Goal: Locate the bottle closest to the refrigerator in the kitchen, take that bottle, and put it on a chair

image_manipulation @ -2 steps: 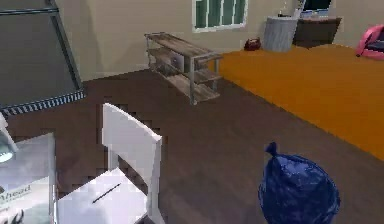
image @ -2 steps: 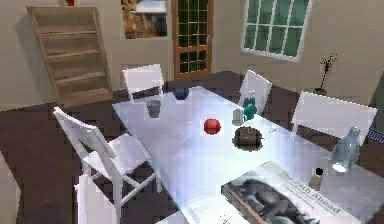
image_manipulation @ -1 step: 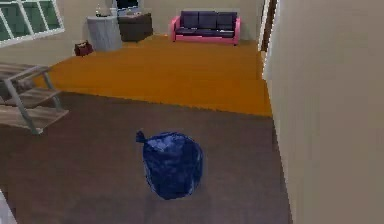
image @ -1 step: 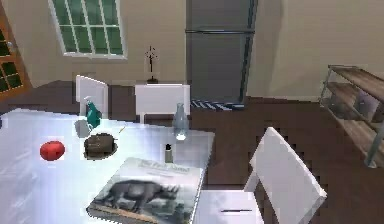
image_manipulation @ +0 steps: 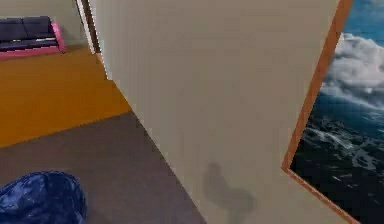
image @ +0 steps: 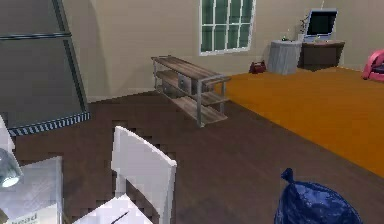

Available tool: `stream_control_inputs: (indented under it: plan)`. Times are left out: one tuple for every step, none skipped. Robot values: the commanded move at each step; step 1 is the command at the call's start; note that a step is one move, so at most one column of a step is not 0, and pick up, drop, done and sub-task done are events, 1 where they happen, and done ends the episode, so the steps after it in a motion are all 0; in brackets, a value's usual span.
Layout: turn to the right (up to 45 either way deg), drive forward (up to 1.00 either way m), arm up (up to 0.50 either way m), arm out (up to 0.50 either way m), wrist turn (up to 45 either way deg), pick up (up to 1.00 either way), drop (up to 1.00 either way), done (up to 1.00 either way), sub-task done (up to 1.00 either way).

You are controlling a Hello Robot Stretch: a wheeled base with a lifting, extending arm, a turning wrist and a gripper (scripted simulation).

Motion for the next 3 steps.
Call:
stream_control_inputs:
  plan:
    - [21.0,0.0,0.0,0.0,0.0,0.0,0.0,0.0,0.0]
    - [0.0,0.75,0.0,0.0,0.0,0.0,0.0,0.0,0.0]
    - [-45.0,0.0,0.0,0.0,0.0,0.0,0.0,0.0,0.0]
